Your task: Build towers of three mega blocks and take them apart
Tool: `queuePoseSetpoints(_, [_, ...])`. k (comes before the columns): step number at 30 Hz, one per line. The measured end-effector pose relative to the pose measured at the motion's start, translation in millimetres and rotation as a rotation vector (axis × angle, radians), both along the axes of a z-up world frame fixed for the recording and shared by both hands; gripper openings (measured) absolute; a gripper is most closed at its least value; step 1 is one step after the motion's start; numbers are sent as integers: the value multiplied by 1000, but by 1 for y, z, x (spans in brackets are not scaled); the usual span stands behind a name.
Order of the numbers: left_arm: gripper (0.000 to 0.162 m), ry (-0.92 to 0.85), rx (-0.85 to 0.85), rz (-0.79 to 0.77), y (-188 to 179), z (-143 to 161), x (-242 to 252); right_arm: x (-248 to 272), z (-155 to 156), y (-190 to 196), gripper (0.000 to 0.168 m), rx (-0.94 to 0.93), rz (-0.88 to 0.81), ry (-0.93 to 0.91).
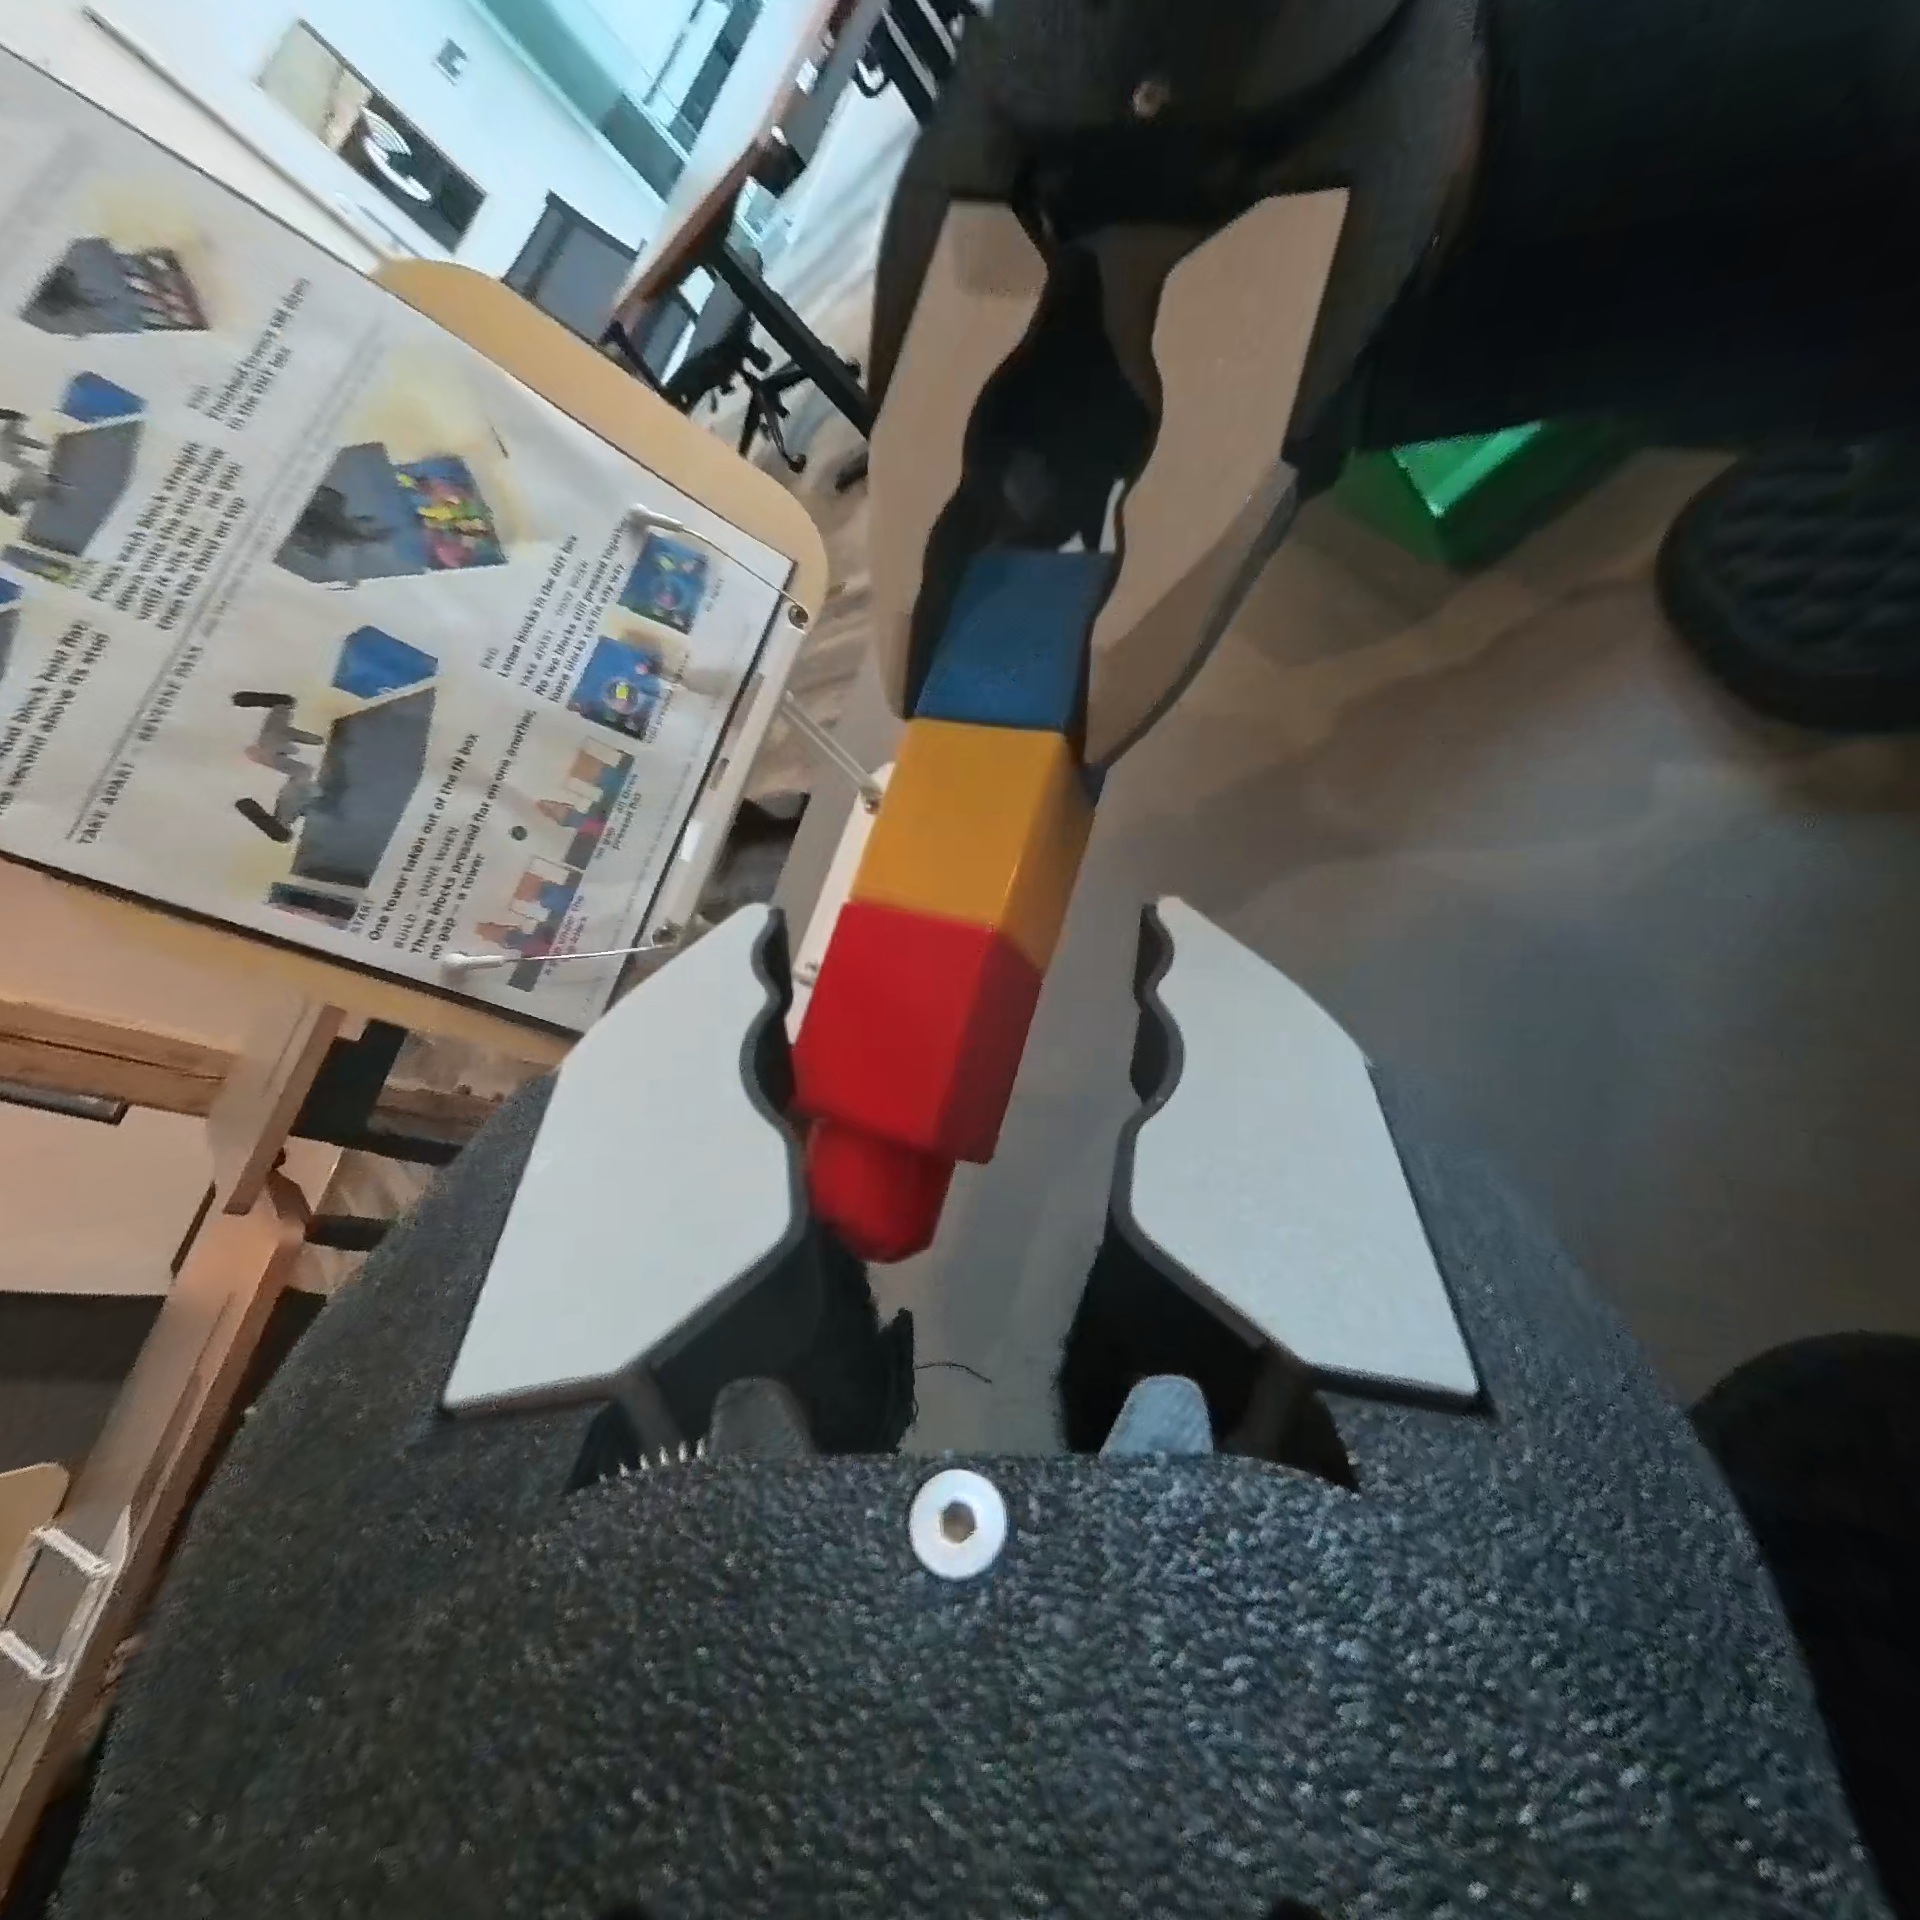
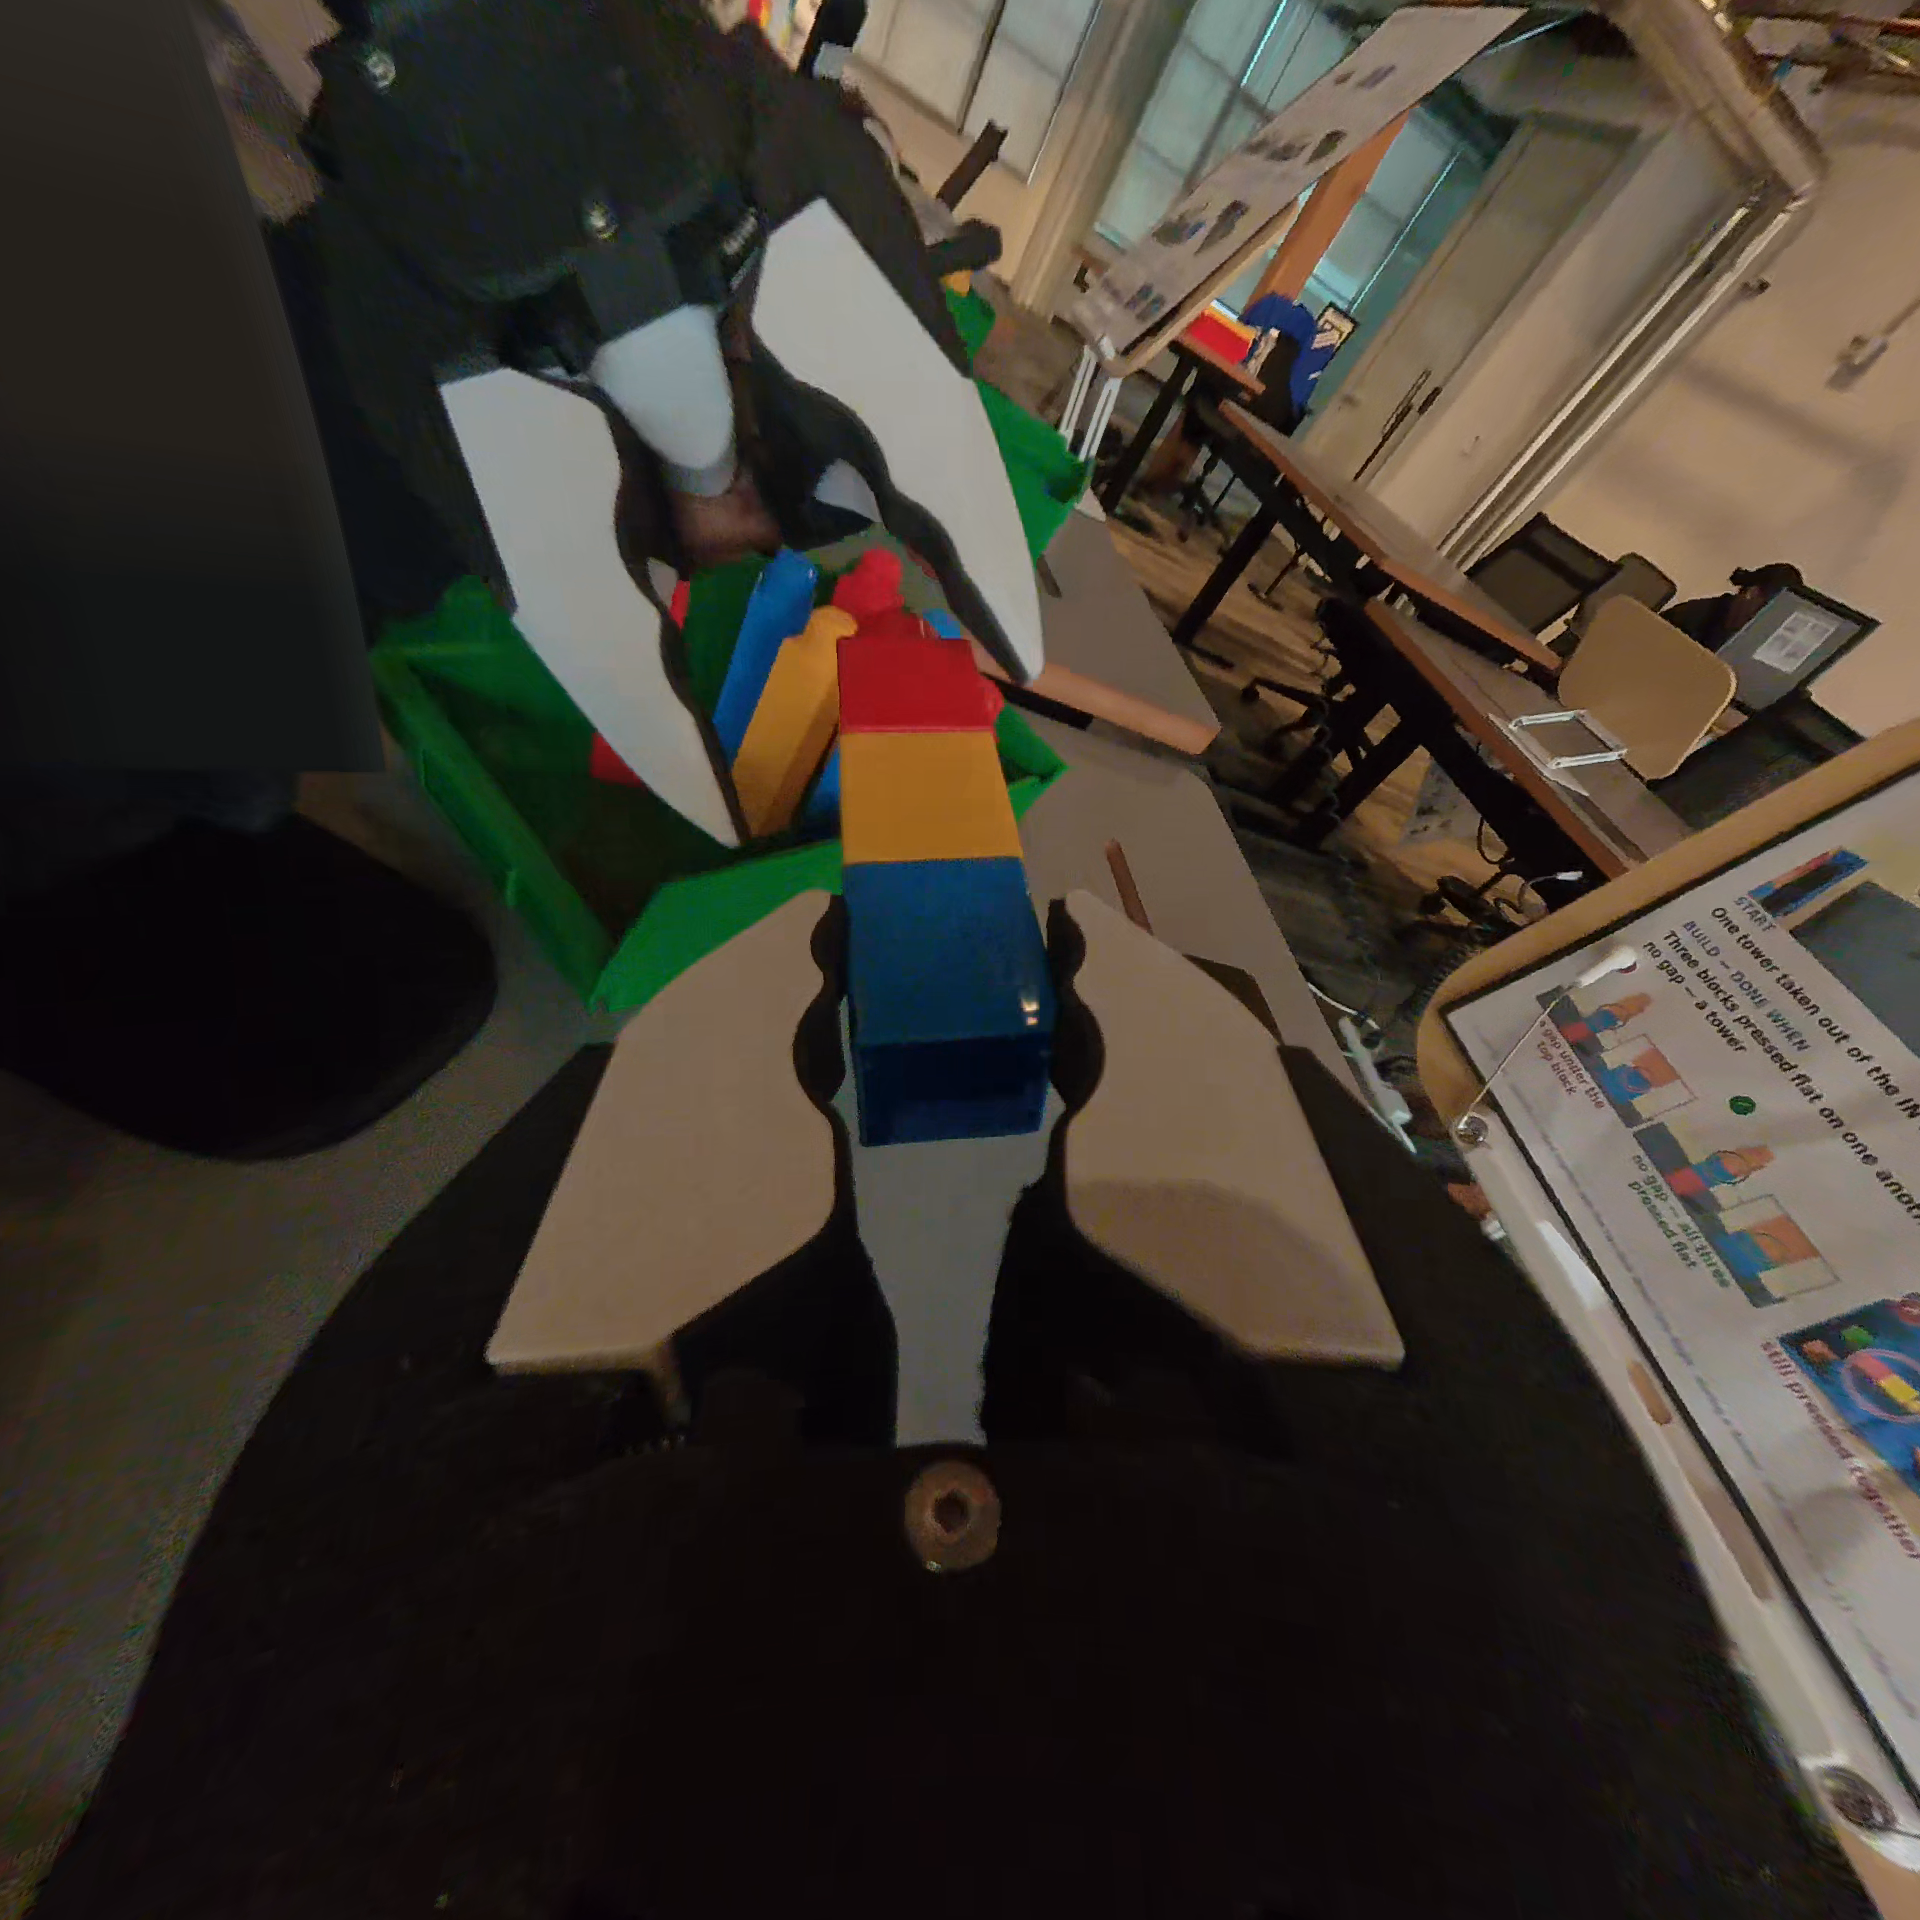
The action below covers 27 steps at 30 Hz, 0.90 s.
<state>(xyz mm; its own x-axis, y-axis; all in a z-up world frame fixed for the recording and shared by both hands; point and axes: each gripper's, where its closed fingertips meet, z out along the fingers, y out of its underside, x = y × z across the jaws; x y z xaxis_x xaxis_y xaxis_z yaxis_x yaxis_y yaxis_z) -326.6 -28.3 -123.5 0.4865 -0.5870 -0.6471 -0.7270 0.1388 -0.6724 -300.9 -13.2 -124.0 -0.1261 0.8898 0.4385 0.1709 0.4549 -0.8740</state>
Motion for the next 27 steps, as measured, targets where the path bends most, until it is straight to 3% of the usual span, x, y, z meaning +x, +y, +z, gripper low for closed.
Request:
queuePoseSetpoints(7, [55,87,-60,-13,9,-23,7,0,-9,-11,36,61,52,-55])
queuePoseSetpoints(12, [40,118,-110,-58,6,-35,12,-3,-17,-17,37,127,65,-111])
queuePoseSetpoints(27, [37,86,-159,-144,-8,-37,13,-3,-18,-29,36,145,105,-133])
